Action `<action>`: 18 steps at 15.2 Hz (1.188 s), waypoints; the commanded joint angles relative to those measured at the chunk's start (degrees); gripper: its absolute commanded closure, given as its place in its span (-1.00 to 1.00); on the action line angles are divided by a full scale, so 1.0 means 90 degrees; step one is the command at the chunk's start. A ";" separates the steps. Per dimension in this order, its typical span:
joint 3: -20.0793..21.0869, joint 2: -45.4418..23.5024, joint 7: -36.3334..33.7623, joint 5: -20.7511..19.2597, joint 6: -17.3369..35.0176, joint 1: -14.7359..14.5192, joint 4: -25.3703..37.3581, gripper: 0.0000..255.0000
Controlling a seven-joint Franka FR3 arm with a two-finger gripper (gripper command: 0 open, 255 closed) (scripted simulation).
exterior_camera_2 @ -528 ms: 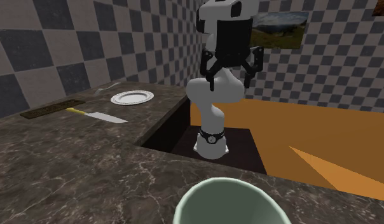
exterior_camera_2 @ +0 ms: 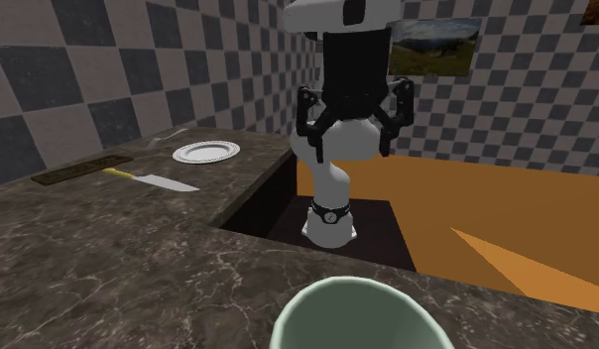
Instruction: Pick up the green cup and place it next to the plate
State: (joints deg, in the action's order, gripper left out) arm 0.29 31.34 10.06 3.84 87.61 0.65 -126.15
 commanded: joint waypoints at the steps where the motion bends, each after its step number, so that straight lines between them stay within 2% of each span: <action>1: -0.0080 -0.0453 0.0076 0.0009 0.0160 0.0030 0.0330 -1.00; 10: -0.0379 -0.2593 0.0387 0.0224 0.0508 0.0139 0.2241 -1.00; 18: -0.0565 -0.4663 0.0617 0.0595 0.0220 0.0325 0.4677 -1.00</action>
State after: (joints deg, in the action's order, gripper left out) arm -4.57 -7.37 15.33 8.67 90.55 3.23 -88.36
